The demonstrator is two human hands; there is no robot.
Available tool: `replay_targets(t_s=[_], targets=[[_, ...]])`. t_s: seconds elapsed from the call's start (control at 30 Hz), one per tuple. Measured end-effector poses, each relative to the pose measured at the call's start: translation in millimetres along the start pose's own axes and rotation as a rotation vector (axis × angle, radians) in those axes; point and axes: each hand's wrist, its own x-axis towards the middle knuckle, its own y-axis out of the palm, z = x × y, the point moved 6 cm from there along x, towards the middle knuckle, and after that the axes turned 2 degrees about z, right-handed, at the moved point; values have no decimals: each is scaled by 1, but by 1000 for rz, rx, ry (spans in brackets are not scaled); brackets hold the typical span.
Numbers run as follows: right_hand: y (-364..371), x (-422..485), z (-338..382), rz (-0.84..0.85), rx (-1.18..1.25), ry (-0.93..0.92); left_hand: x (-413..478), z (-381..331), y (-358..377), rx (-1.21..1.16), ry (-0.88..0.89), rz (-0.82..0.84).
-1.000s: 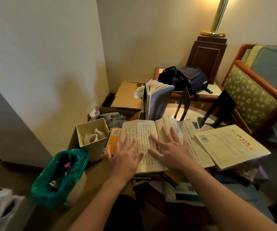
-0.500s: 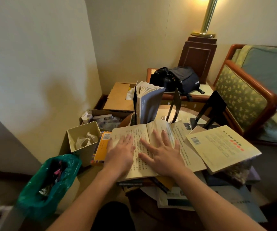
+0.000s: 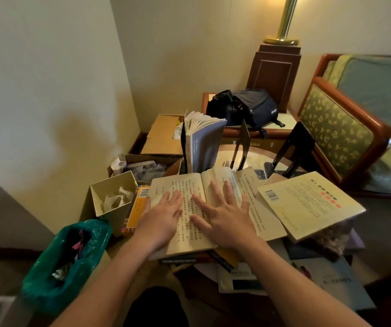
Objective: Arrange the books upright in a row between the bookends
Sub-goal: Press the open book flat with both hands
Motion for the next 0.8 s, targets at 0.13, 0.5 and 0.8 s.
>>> replay_targets(t_s=[0.13, 0.5, 0.8], targets=[[0, -1, 0, 9, 18, -3, 34, 5, -5, -33, -67, 39], [2, 0, 0, -26, 3, -13, -49, -22, 16, 185, 51, -2], [2, 0, -1, -21, 9, -18, 9, -7, 5, 75, -67, -43]])
